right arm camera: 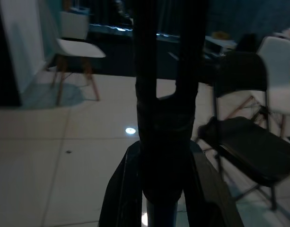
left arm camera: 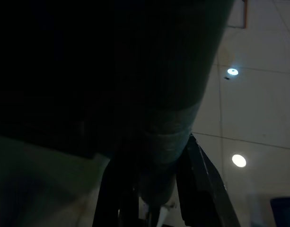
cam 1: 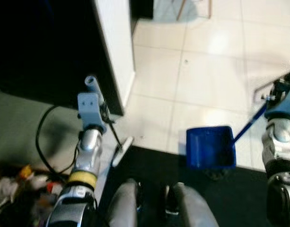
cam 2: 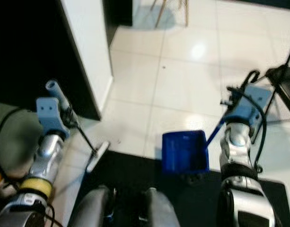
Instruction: Sweep floor
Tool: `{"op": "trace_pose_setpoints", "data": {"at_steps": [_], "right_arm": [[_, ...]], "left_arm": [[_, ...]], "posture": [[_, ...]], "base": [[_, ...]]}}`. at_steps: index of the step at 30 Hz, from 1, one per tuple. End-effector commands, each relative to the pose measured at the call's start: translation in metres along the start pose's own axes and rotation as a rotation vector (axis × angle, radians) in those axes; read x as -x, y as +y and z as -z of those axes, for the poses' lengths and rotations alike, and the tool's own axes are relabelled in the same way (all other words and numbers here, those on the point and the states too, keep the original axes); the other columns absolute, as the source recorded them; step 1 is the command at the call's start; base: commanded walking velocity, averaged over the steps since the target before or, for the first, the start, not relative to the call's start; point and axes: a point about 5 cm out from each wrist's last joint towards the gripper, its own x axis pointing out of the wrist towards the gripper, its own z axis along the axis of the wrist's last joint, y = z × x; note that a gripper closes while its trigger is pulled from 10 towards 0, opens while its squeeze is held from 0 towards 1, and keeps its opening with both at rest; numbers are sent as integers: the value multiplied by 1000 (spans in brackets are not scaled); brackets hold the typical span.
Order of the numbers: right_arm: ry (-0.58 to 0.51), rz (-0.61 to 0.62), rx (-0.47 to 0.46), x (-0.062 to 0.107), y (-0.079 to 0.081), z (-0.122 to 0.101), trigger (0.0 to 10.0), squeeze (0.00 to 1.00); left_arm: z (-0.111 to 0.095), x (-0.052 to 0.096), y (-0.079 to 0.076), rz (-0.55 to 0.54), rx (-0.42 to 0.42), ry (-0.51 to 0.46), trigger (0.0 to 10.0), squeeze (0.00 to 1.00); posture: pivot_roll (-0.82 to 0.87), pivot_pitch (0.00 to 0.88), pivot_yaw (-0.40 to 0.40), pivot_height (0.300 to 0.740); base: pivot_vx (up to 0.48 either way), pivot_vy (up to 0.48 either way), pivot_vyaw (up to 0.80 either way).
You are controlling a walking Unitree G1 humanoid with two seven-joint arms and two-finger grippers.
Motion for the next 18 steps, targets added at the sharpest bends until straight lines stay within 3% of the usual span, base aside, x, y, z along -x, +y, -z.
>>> {"op": "trace_pose_setpoints", "data": {"at_steps": [1,18], "right_arm": [[-27,30,-2,-3,-10,-6,10000,0],[-73,35,8,-8,-20,-20,10000,0]], "left_arm": [[0,1,0,13,-20,-13,10000,0],[1,2,1,26,-33,-11,10000,0]], "posture": [[-26,129,9,740],[-33,131,7,740]], "base": [[0,-480,0],[0,-480,0]]}}
